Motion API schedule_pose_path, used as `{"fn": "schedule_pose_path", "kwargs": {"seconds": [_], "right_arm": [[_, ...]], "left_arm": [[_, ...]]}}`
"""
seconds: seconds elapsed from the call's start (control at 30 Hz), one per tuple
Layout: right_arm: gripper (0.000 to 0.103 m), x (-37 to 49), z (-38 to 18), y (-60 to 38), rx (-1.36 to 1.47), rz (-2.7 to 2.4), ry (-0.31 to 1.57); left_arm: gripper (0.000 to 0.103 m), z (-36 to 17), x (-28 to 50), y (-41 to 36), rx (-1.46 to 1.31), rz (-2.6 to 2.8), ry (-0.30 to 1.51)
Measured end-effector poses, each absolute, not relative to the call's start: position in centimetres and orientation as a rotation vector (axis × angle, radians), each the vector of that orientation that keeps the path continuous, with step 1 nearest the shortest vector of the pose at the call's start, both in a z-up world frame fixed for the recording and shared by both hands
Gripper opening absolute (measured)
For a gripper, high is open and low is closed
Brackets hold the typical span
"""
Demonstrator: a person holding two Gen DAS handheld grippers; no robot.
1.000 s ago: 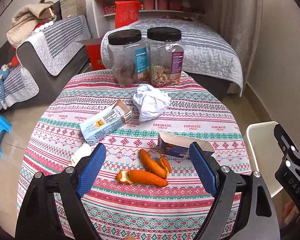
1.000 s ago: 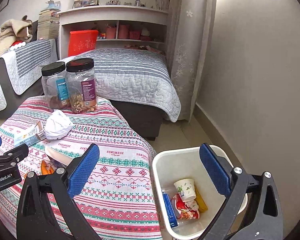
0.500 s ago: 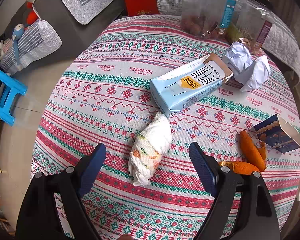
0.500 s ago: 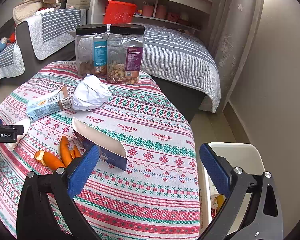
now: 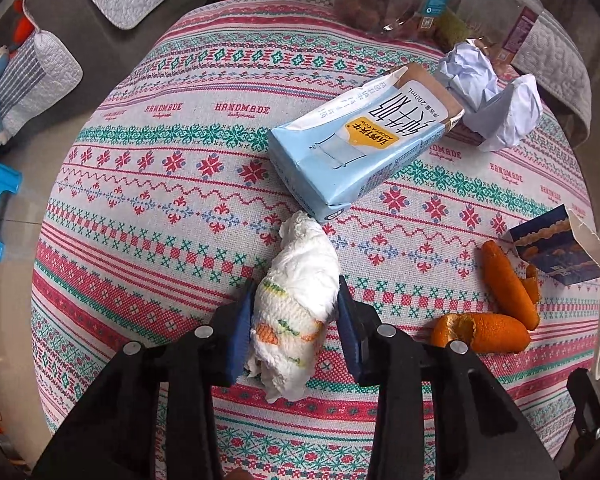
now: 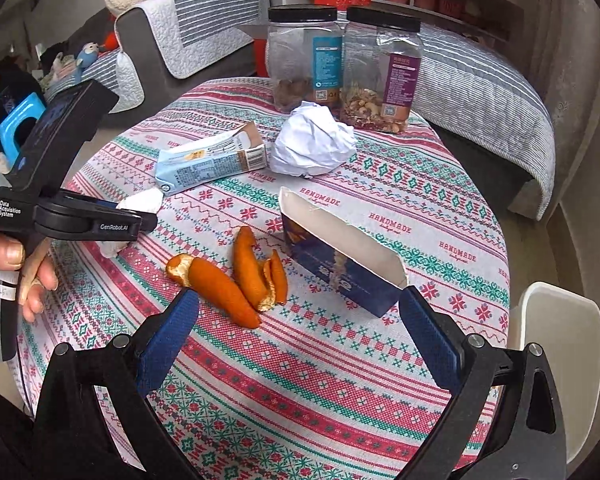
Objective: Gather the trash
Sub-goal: 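Grasp an orange carrot peel with the right tool while the left lifts the white bag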
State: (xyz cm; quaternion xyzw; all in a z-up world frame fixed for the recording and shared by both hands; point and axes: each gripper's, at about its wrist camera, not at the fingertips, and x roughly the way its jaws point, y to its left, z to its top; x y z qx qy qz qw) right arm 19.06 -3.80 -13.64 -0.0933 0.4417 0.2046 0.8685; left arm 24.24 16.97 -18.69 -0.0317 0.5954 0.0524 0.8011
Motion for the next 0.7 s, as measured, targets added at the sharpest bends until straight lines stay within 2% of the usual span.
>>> {"fn": "schedule_pose_path", "kwargs": {"seconds": [0.1,0.27,0.43,0.63,0.7], "right_arm": [[0.092,18.4,-14.4,-1.7,-0.266,0.518,0.927],[0.060,19.0,-16.1,0.9,-0.241,0.661,1.007],[0.056,19.6,-16.7,2.6,-0.260,0.675,0.996],[0.048,20.2,-16.8,3.6,-0.295,0.670,0.973],[0.048,20.1,-16.4,4.0,-0.317,0.670,0.940]], "left_arm": [[0.038,-16.7,23.1,16.5,-0.087,0.075,1.245],[0.038,-12.3,20.8,16.3,-0.122,0.045,1.153],[0.039,-10.8,19.4,17.6,-0.169,0.051,1.126],[0.039,-11.2,19.1,19.5,-0.193,0.064,1.135],[0.039,-11.2,18.9,19.9,-0.198,0.066,1.132]]}}
